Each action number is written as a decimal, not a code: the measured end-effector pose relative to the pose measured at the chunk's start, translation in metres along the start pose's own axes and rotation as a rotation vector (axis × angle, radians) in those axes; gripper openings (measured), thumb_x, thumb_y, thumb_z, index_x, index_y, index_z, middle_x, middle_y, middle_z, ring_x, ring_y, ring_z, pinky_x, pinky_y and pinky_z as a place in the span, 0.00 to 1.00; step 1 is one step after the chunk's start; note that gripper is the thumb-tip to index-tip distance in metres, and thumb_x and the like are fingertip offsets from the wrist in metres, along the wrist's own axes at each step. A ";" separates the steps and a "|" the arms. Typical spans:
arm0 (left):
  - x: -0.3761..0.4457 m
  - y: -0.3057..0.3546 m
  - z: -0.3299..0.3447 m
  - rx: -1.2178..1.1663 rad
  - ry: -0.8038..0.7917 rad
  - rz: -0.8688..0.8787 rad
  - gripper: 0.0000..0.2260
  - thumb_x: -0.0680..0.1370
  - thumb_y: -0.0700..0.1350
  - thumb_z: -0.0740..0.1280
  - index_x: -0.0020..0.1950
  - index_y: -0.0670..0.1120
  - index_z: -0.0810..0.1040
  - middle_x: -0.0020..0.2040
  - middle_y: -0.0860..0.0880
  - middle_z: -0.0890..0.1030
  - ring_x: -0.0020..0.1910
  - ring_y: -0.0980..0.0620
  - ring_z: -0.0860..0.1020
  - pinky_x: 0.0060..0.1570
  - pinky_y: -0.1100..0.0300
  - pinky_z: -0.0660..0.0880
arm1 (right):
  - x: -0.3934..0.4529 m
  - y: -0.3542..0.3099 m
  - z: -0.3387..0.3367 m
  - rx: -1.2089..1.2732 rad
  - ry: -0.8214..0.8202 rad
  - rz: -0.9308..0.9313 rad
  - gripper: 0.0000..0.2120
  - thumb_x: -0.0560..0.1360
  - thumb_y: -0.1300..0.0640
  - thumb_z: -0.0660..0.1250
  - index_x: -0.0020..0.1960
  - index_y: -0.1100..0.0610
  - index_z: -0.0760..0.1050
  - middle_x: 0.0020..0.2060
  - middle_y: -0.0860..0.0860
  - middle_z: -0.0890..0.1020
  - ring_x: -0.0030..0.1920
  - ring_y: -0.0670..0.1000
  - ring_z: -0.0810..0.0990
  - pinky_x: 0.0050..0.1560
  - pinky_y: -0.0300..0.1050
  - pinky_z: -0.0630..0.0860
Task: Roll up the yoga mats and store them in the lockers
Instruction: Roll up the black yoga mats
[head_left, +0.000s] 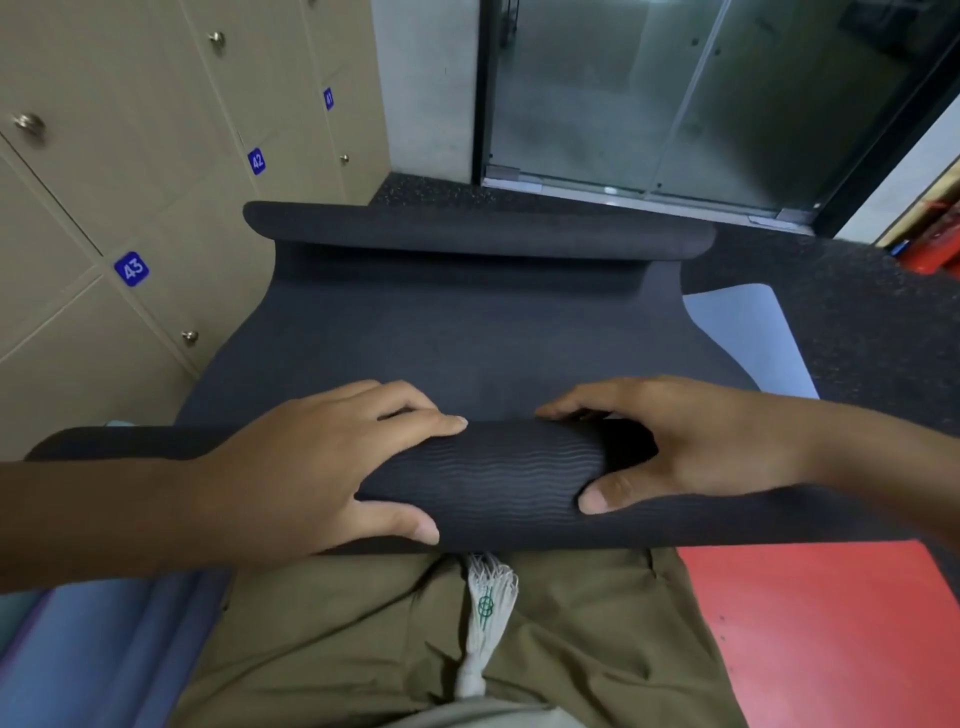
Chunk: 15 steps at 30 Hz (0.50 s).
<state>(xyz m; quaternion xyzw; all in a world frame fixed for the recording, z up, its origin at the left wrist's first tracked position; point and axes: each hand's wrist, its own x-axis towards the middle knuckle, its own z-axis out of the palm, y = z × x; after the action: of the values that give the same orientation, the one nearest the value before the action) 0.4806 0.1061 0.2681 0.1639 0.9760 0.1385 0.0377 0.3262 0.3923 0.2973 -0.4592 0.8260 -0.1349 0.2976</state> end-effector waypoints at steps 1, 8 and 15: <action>0.004 -0.004 -0.002 -0.046 -0.040 -0.015 0.37 0.71 0.78 0.57 0.77 0.65 0.64 0.68 0.70 0.66 0.66 0.67 0.68 0.63 0.63 0.71 | -0.002 0.001 0.002 -0.041 0.056 -0.016 0.33 0.72 0.36 0.74 0.73 0.38 0.68 0.64 0.33 0.74 0.66 0.35 0.72 0.67 0.36 0.69; 0.032 -0.031 -0.010 -0.271 -0.167 -0.054 0.32 0.71 0.76 0.61 0.74 0.69 0.66 0.66 0.71 0.69 0.67 0.68 0.69 0.67 0.60 0.68 | -0.011 -0.002 0.035 -0.460 0.379 -0.137 0.32 0.80 0.30 0.57 0.78 0.46 0.65 0.68 0.42 0.73 0.62 0.48 0.75 0.60 0.49 0.77; 0.033 -0.025 -0.017 -0.093 -0.005 -0.020 0.28 0.75 0.74 0.58 0.72 0.66 0.68 0.67 0.70 0.68 0.68 0.67 0.69 0.66 0.62 0.69 | 0.003 0.013 0.028 -0.310 0.349 -0.143 0.31 0.81 0.31 0.54 0.79 0.44 0.64 0.67 0.40 0.74 0.64 0.44 0.74 0.64 0.48 0.74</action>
<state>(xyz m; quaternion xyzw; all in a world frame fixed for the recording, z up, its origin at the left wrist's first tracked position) 0.4395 0.0897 0.2767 0.1525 0.9700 0.1832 0.0489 0.3332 0.3983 0.2681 -0.5265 0.8411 -0.1043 0.0662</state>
